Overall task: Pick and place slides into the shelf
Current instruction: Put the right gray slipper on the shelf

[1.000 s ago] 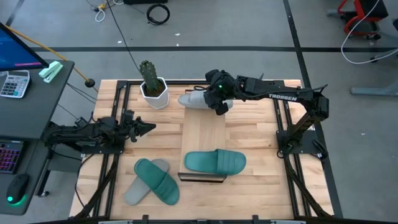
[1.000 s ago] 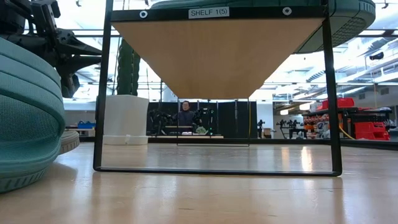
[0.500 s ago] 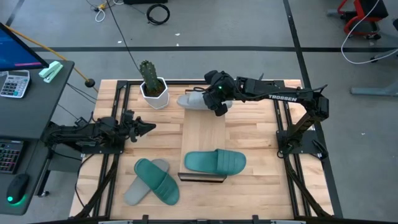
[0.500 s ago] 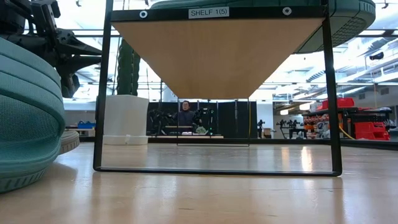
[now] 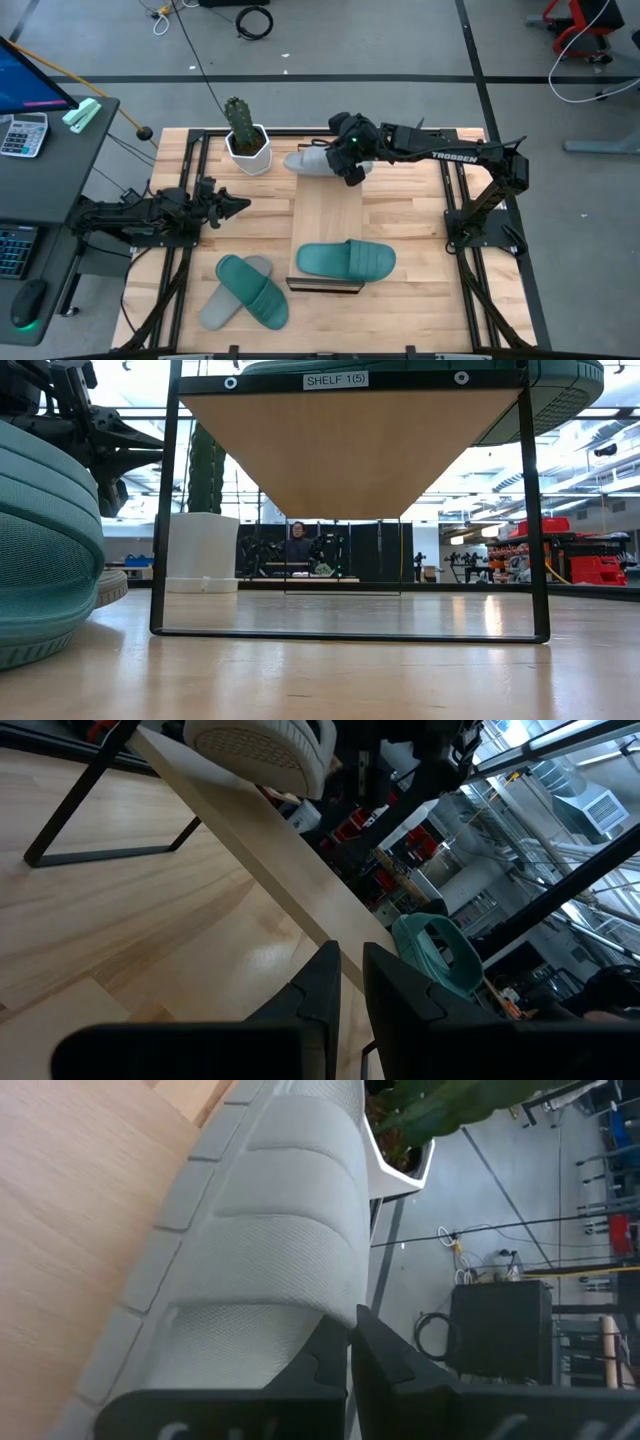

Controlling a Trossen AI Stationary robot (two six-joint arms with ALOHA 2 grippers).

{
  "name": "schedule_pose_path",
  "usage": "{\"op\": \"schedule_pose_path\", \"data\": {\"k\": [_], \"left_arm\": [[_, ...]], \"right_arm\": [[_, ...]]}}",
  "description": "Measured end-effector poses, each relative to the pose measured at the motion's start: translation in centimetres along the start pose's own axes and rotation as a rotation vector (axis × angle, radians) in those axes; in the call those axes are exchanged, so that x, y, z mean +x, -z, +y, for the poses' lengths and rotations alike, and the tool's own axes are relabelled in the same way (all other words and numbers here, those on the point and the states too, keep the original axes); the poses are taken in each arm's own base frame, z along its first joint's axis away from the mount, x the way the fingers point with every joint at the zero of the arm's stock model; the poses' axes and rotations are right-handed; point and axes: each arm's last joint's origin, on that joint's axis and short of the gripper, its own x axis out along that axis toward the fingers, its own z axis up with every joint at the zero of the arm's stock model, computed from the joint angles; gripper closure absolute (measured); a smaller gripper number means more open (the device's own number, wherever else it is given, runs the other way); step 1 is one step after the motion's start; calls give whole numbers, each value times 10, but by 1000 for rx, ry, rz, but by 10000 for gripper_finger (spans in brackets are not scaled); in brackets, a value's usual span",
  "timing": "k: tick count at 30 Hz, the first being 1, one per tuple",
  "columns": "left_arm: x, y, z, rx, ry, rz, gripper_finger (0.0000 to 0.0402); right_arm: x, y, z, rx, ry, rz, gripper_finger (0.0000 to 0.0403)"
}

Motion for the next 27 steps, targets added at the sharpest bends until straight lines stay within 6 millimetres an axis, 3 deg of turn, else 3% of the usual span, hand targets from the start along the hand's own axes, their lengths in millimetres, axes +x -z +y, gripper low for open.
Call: {"op": "schedule_pose_path", "data": {"k": [21,27], "left_arm": [[0,0,0,1,0,0,349],[0,0,0,2,0,0,349]], "right_arm": [[2,6,-5,37,-24,-24,400],[15,7,0,71,-56,-12,400]]}}
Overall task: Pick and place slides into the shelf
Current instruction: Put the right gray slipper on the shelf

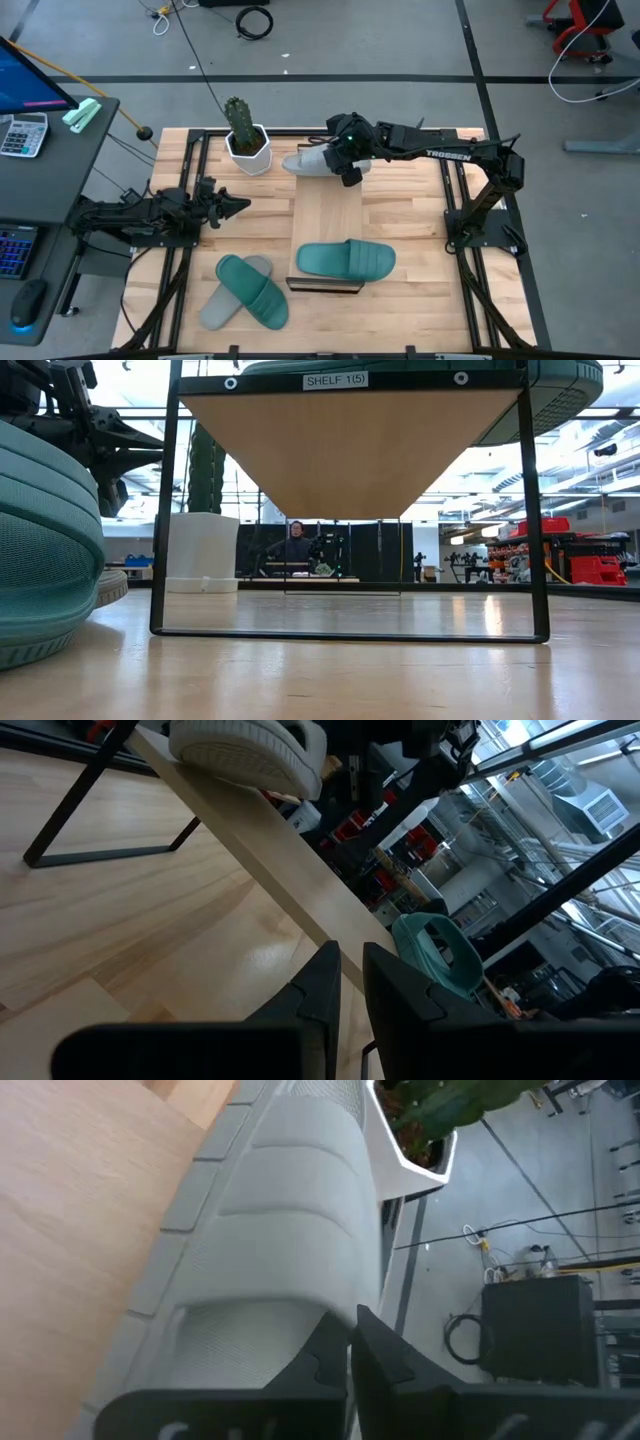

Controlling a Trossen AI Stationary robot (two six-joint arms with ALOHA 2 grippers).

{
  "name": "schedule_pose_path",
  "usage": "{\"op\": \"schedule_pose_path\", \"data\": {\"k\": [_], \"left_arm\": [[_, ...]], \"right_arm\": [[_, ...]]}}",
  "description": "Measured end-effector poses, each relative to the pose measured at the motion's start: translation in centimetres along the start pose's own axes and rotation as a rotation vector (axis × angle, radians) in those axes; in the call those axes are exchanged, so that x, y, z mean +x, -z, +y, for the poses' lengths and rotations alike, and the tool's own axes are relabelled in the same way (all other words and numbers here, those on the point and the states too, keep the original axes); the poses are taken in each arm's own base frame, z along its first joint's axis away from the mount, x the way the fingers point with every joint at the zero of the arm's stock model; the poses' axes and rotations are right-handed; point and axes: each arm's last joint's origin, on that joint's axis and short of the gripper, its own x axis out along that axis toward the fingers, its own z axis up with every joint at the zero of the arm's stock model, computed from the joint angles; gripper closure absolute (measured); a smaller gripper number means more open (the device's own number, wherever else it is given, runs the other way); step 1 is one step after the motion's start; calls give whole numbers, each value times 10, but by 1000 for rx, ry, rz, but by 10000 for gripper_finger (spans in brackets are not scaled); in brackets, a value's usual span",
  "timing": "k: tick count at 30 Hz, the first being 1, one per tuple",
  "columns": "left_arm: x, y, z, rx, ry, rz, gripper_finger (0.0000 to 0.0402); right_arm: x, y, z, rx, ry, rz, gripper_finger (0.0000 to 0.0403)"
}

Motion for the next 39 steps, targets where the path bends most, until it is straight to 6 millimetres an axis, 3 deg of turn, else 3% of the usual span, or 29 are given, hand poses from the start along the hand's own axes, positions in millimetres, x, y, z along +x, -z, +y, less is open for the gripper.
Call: {"op": "schedule_pose_path", "data": {"k": [8,31,39], "left_arm": [[0,0,0,-5,0,0,349],[0,0,0,-2,0,0,349],[0,0,0,-1,0,0,349]], "right_arm": [[16,0,5,-5,-23,18,400],[15,1,7,28,-50,16,390],[13,-10,18,-70,-14,52,397]]}}
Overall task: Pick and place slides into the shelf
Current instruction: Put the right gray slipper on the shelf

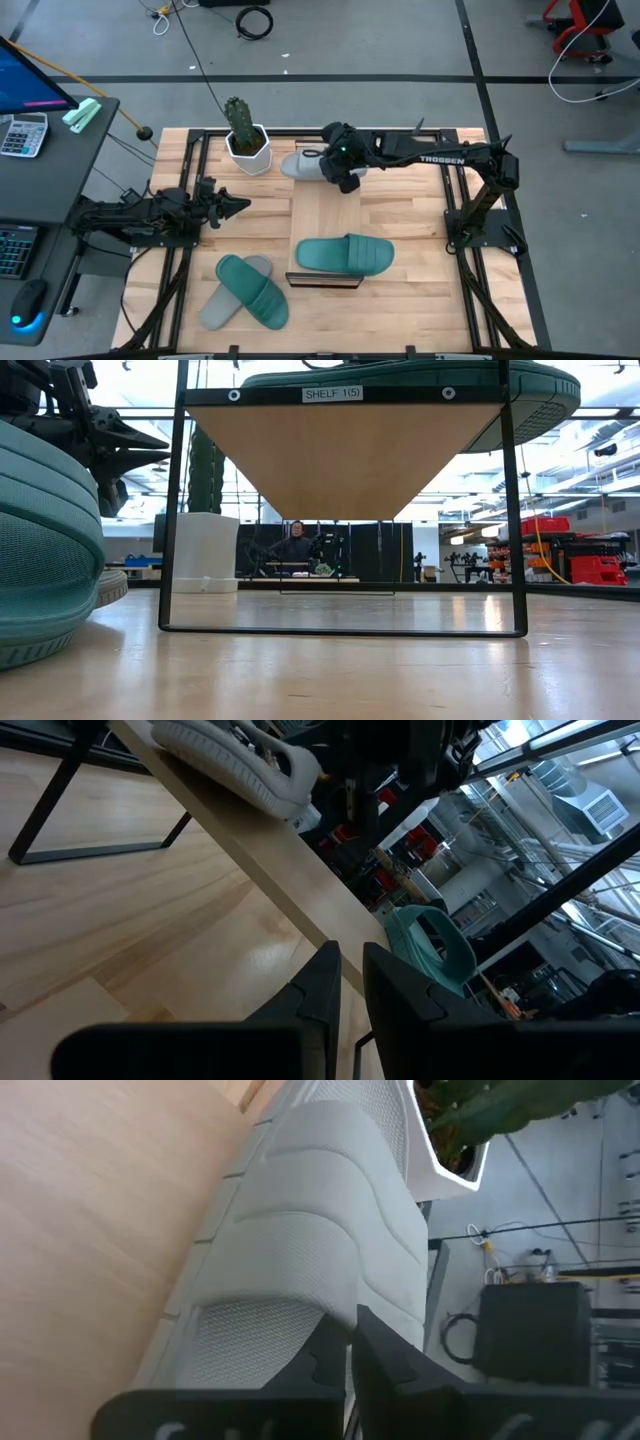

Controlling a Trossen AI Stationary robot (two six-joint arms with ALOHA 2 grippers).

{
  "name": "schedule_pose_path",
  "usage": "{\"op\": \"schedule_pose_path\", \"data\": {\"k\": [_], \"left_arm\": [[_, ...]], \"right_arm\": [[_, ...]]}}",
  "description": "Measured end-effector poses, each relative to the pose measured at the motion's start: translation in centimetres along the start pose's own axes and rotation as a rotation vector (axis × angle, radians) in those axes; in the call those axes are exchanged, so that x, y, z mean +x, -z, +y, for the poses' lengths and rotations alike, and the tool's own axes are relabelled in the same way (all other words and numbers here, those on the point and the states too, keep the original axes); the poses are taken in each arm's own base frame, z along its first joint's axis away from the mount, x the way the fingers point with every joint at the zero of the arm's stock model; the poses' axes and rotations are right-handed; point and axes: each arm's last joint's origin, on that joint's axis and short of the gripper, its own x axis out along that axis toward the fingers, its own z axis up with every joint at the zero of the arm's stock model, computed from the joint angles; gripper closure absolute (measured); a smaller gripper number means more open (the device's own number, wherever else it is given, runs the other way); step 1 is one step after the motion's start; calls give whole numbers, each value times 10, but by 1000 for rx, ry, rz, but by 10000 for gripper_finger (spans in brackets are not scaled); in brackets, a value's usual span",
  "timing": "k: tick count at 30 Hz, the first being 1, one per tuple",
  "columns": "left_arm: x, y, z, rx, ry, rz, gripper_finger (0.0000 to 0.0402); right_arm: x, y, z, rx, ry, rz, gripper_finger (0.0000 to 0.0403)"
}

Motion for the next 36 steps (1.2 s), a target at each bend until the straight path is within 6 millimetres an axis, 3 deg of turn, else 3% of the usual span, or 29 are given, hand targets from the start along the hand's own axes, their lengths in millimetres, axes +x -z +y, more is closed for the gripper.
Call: {"op": "schedule_pose_path", "data": {"k": [9,21,36], "left_arm": [[0,0,0,0,0,0,349],[0,0,0,0,0,0,349],[0,0,0,-7,0,0,349]], "right_arm": [[-2,-7,5,-51,55,54,399],[-2,-7,6,43,34,32,398],[-2,-5,9,54,-9,41,364]]}}
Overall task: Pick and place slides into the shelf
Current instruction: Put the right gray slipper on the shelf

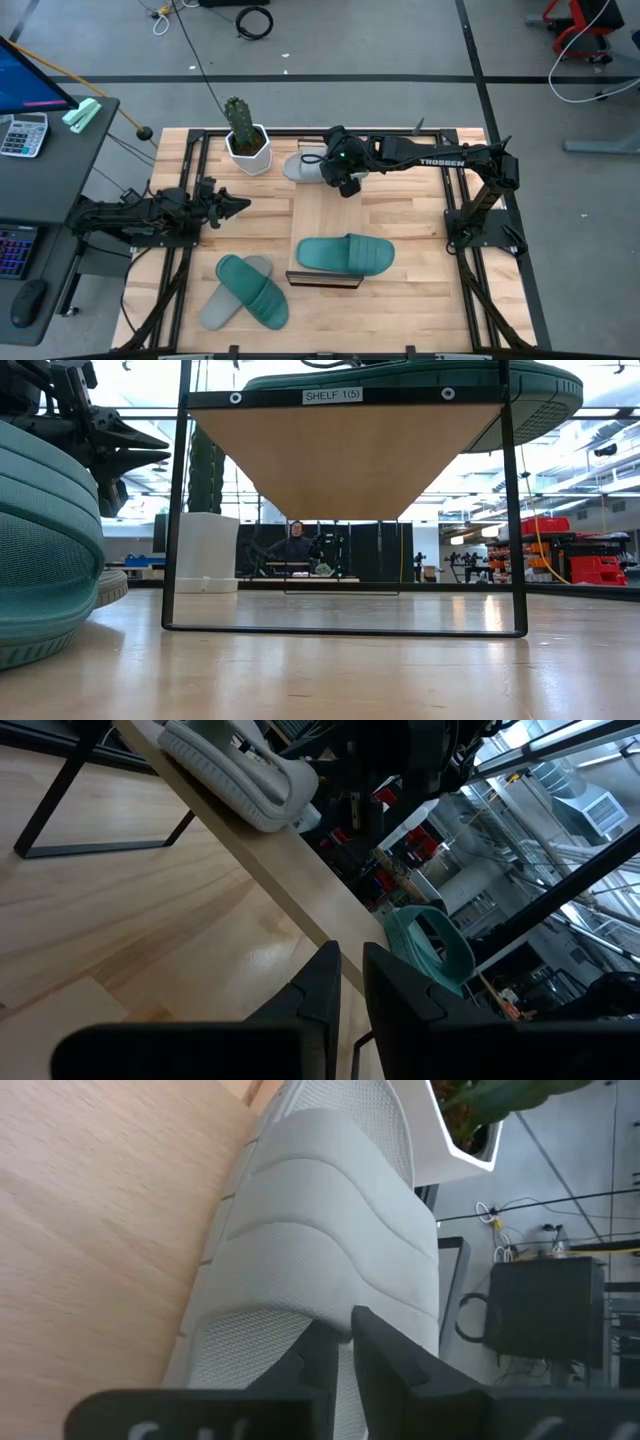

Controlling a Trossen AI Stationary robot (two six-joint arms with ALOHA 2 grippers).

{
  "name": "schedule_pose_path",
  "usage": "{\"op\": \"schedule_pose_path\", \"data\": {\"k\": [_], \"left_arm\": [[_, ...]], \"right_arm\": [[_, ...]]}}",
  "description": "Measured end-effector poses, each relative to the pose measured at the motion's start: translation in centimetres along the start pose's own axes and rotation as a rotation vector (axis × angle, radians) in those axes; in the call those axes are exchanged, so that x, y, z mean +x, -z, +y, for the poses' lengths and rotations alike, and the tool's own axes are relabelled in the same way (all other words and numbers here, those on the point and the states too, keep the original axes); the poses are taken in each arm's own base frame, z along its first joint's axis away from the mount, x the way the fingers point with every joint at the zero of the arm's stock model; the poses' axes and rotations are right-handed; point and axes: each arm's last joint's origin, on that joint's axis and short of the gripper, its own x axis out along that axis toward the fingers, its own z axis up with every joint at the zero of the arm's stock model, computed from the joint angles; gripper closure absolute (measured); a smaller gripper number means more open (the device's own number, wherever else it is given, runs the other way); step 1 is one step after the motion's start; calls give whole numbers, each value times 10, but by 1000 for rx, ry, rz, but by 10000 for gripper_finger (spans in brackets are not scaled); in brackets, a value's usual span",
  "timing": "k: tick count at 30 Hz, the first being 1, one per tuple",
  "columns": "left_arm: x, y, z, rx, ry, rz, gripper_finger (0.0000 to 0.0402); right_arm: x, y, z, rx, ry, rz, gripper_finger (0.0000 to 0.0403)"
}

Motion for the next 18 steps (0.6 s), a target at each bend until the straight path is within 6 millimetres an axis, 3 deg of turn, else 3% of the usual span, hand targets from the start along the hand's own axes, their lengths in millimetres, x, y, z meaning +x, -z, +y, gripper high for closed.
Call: {"op": "schedule_pose_path", "data": {"k": [18], "left_arm": [[0,0,0,0,0,0,349]], "right_arm": [[0,0,0,-3,7,12,362]]}}
